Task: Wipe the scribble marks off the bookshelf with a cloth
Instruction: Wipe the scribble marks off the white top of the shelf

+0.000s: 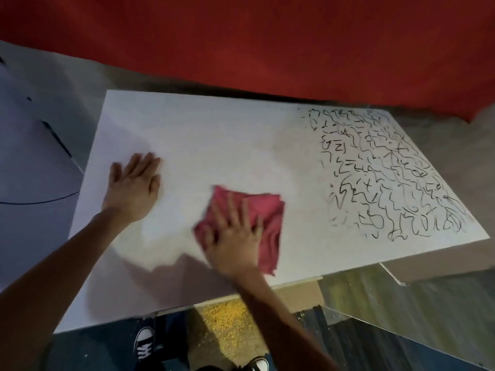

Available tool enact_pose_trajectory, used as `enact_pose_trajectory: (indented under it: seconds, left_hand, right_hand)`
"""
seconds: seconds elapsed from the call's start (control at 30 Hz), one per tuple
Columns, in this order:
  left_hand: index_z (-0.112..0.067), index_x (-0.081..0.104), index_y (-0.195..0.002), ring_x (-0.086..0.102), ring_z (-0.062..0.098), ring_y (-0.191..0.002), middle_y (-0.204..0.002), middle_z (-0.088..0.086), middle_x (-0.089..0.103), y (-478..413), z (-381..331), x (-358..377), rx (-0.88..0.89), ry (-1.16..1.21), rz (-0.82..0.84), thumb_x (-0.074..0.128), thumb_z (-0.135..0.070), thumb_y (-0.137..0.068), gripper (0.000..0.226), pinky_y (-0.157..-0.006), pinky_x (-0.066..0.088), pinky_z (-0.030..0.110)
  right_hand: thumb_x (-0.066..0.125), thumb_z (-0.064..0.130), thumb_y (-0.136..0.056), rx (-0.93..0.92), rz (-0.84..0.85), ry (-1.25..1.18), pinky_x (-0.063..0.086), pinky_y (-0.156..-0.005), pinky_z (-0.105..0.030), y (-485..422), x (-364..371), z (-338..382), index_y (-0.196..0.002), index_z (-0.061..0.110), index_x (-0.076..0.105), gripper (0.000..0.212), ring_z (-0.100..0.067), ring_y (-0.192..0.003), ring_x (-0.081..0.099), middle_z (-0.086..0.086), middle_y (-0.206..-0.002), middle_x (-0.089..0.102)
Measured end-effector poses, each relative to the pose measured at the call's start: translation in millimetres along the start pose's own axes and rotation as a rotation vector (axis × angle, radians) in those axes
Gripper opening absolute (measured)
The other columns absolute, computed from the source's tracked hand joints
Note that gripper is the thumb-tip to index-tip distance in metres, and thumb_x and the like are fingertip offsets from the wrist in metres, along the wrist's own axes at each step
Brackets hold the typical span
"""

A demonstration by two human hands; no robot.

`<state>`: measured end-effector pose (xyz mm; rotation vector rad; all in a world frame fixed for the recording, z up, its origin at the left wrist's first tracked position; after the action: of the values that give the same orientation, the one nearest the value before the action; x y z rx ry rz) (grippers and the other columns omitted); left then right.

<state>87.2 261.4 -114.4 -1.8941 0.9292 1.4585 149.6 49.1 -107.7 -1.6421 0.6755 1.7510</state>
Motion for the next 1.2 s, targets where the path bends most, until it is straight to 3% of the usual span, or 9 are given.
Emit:
enact_pose_trajectory:
  seconds: [0.1, 0.17, 0.33, 0.43, 0.63, 0.77, 0.9, 1.03, 1.2]
  left_hand:
    - [-0.005, 0.047, -0.140, 0.038, 0.040, -0.135, -0.146, 0.018, 0.043, 2.9, -4.6, -2.7, 0.047, 0.038, -0.079, 0.023, -0.031, -0.095, 0.057, -0.106, 0.021, 0.063]
    - [0.000, 0.046, -0.139, 0.042, 0.045, -0.131, -0.141, 0.024, 0.046, 1.8, -20.2, -4.0, 0.046, 0.057, -0.056, 0.021, -0.032, -0.093, 0.061, -0.102, 0.024, 0.068]
    - [-0.004, 0.034, -0.146, 0.030, 0.035, -0.141, -0.151, 0.017, 0.035, 2.6, -100.0, 3.1, 0.178, 0.134, -0.025, 0.011, -0.044, -0.090, 0.073, -0.109, 0.015, 0.063]
    - [-0.009, 0.030, -0.148, 0.024, 0.033, -0.143, -0.153, 0.013, 0.030, 4.9, -134.6, 20.1, 0.232, 0.130, 0.009, 0.008, -0.048, -0.089, 0.075, -0.111, 0.013, 0.063]
    - [-0.013, 0.019, -0.152, 0.008, 0.027, -0.148, -0.159, 0.007, 0.015, -17.7, -178.8, 31.9, 0.197, 0.097, 0.038, 0.007, -0.046, -0.088, 0.073, -0.112, 0.002, 0.061]
    - [-0.012, 0.023, -0.151, 0.009, 0.028, -0.148, -0.159, 0.004, 0.017, -37.6, -197.4, 47.4, 0.174, 0.058, 0.077, 0.008, -0.047, -0.088, 0.074, -0.112, 0.001, 0.062]
    - [-0.005, 0.046, -0.140, 0.032, 0.035, -0.140, -0.149, 0.009, 0.040, -42.3, -199.7, 61.9, 0.193, -0.033, 0.094, 0.015, -0.045, -0.091, 0.071, -0.105, 0.013, 0.071]
    - [-0.017, 0.014, -0.153, 0.001, 0.024, -0.148, -0.161, -0.001, 0.008, -47.1, -201.7, 63.8, 0.145, -0.077, 0.087, -0.002, -0.049, -0.085, 0.077, -0.111, -0.005, 0.062]
    - [-0.019, 0.005, -0.154, -0.007, 0.022, -0.148, -0.161, -0.003, -0.002, -44.0, -201.0, 62.6, 0.141, -0.083, 0.095, -0.002, -0.047, -0.087, 0.073, -0.112, -0.008, 0.059]
  right_hand:
    - [0.038, 0.053, -0.079, -0.283, 0.067, -0.120, 0.038, -0.100, -0.056, 45.0, 0.5, 35.9, -0.123, 0.043, 0.060, 0.050, -0.021, -0.128, 0.051, 0.010, -0.138, 0.053]
    - [0.038, 0.055, -0.083, -0.265, 0.092, -0.132, 0.034, -0.108, -0.050, 45.4, -2.7, -10.3, -0.124, 0.041, 0.059, 0.048, -0.020, -0.129, 0.049, 0.011, -0.138, 0.054]
    - [0.004, 0.072, -0.077, 0.342, 0.058, -0.042, 0.002, -0.117, -0.045, -7.0, -21.4, -224.3, -0.148, 0.043, 0.019, 0.078, -0.019, -0.147, 0.010, 0.011, -0.159, 0.014]
    - [0.020, 0.063, -0.093, 0.615, 0.071, -0.114, 0.003, -0.117, -0.051, -48.6, -31.7, -299.8, -0.151, 0.038, 0.017, 0.063, -0.020, -0.147, 0.002, 0.006, -0.161, 0.007]
    - [0.004, 0.072, -0.082, 0.375, 0.124, -0.030, -0.003, -0.114, -0.053, -15.0, -18.0, -232.0, -0.147, 0.045, -0.006, 0.071, -0.019, -0.146, -0.008, 0.011, -0.157, -0.011]
    - [0.016, 0.070, -0.090, 0.279, 0.046, -0.018, 0.028, -0.103, -0.057, 26.7, -17.8, -195.3, -0.144, 0.038, 0.034, 0.066, -0.029, -0.136, 0.039, 0.004, -0.149, 0.040]
    - [0.003, 0.077, -0.077, 0.368, 0.070, -0.017, 0.006, -0.116, -0.048, -37.5, -22.1, -250.2, -0.148, 0.046, 0.014, 0.078, -0.018, -0.147, 0.007, 0.013, -0.159, 0.011]
    - [0.033, 0.060, -0.094, 0.524, 0.045, -0.128, 0.006, -0.116, -0.054, -120.2, -24.7, -319.6, -0.149, 0.043, 0.019, 0.059, -0.020, -0.147, 0.003, 0.010, -0.160, 0.009]
    - [0.029, 0.067, -0.091, 0.474, 0.057, -0.108, 0.004, -0.117, -0.051, -95.6, -22.6, -308.2, -0.150, 0.042, 0.015, 0.066, -0.021, -0.148, 0.003, 0.008, -0.161, 0.009]
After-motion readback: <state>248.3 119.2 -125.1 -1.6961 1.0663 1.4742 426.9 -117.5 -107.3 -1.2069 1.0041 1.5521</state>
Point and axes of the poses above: each hand's wrist, its own y-axis away from the middle knuckle, its own x-axis out of the palm, z = x × y, the point moved 4 cm from there along -y, towards the middle knuckle
